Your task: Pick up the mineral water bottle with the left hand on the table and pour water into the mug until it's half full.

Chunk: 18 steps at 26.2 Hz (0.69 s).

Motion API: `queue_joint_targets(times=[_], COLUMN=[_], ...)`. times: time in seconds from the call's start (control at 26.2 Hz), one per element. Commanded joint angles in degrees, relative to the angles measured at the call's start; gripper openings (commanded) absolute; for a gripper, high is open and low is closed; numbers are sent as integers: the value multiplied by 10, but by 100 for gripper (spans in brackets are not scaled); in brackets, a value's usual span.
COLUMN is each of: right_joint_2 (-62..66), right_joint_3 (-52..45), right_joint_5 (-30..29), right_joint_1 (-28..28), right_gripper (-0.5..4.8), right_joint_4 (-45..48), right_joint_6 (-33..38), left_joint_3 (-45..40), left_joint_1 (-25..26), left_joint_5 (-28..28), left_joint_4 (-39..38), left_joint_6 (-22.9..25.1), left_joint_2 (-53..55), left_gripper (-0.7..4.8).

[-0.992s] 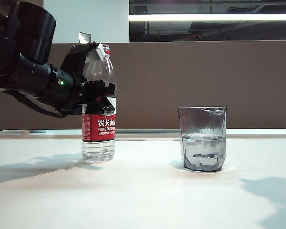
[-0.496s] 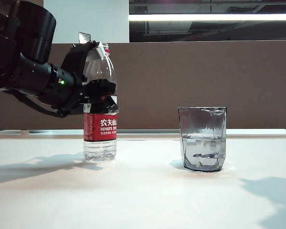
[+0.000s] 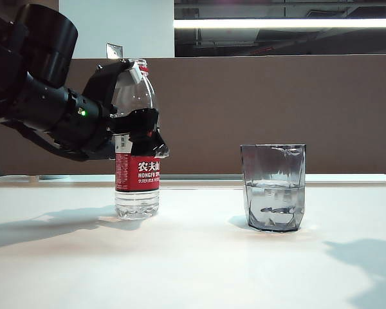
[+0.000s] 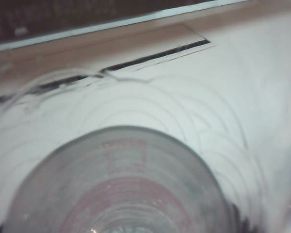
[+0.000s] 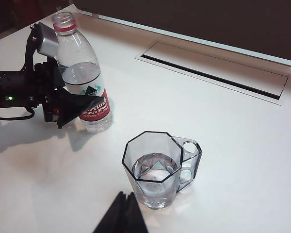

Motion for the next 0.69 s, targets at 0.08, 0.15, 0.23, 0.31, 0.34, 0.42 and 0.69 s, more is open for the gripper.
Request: queue_joint_targets(times=[0.08, 0.15, 0.23, 0.31, 0.34, 0.42, 0.69], right_joint_2=[-2, -3, -6, -9, -9, -14, -43], right_joint_3=[4, 4, 4, 4, 4, 4, 4], right_joint_5=[-2, -2, -2, -2, -2, -2, -2], right_joint_1=[0, 0, 0, 0, 0, 0, 0], right_gripper=[-8, -8, -8, -8, -8, -8, -8], right_joint_4=[-5, -6, -6, -8, -8, -11, -18], right_joint_6=[-2, -2, -2, -2, -2, -2, 4], left_joint_3=[2, 2, 2, 2, 2, 2, 2], left_joint_1=[0, 0, 0, 0, 0, 0, 0], left_joint_5=[2, 2, 2, 2, 2, 2, 2], left_joint_4=[-33, -52, -68, -82, -92, -113, -212], left_joint_6=[-2, -1, 1, 1, 1, 1, 1], left_joint_2=[-30, -47, -62, -75, -83, -97, -148], left_gripper=[479, 479, 479, 479, 479, 479, 479])
